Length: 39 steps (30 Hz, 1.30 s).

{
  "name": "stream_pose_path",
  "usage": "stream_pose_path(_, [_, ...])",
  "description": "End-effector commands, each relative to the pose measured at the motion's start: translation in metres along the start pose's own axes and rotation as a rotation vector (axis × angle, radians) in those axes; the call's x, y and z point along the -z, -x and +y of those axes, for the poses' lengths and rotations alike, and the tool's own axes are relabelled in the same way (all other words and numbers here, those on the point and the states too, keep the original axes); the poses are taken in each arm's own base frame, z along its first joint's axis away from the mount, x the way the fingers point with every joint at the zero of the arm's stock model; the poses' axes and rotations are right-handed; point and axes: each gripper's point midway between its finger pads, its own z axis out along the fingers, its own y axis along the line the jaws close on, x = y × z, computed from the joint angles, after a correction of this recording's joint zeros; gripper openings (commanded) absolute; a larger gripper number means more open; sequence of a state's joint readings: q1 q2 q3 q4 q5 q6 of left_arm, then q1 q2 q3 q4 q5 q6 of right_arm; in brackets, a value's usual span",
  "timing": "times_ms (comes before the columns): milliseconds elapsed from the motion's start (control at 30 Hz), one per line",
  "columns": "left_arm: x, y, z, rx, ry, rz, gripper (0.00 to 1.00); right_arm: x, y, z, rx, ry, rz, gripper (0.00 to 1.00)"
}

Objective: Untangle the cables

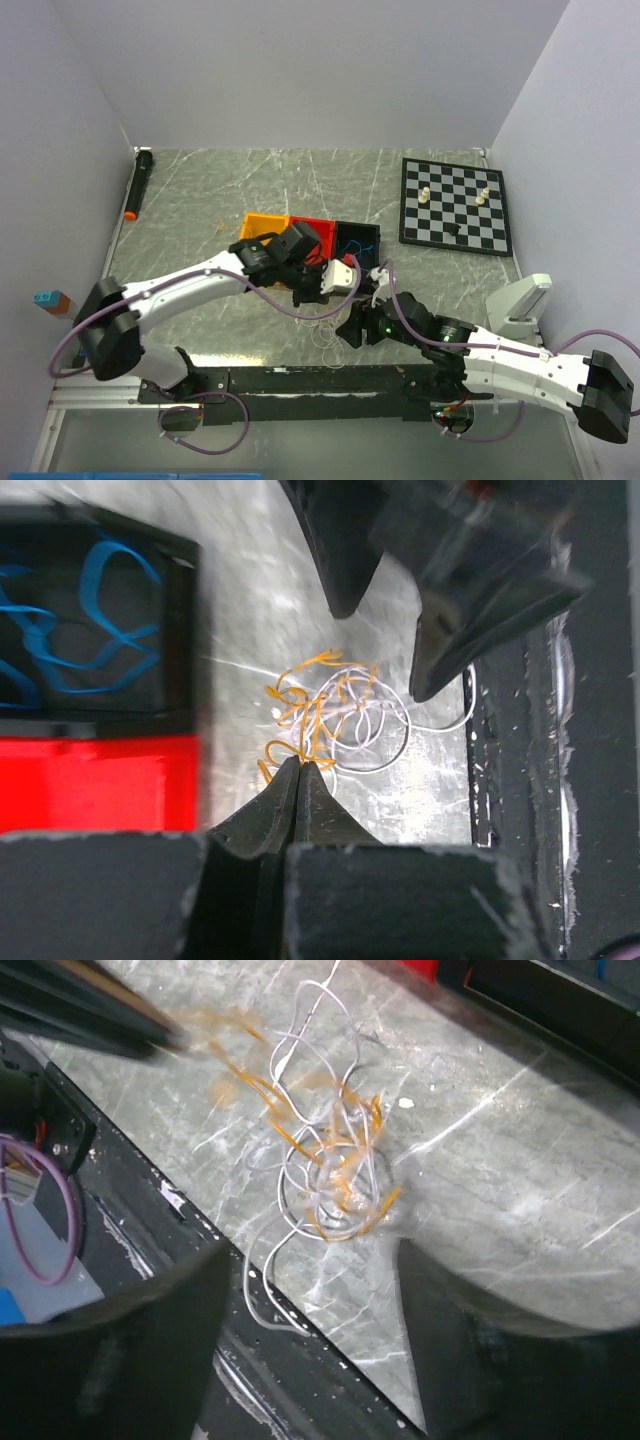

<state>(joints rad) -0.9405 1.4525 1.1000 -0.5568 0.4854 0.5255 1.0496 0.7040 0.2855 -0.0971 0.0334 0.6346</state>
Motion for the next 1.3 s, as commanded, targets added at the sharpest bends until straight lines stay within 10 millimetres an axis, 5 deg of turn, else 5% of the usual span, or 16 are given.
stream_pose_path(0, [0.04,0.022,-0.005,0.007,0.052,-0.045,0.01,0.002,0.006,0.007,-0.016,0.02,-0.018,0.78])
stream_pose_path(267, [0.06,0.012,-0.009,0.048,0.113,-0.058,0.01,-0.001,0.016,0.029,0.005,0.103,-0.019,0.81])
stream_pose_path(600, [0.082,0.028,0.004,0.035,0.175,-0.113,0.01,-0.043,0.025,0.048,0.057,0.107,0.032,0.77])
stream_pose_path(733, [0.098,0.035,0.006,0.026,0.197,-0.132,0.01,-0.063,0.023,0.044,0.066,0.059,0.07,0.53])
stream_pose_path(867, [0.12,0.042,0.015,0.029,0.243,-0.142,0.01,-0.067,0.007,0.03,0.024,0.0,0.116,0.0])
stream_pose_path(1267, [0.247,0.076,0.102,0.033,0.764,-0.313,0.01,-0.023,-0.027,-0.011,-0.056,-0.112,0.151,0.0])
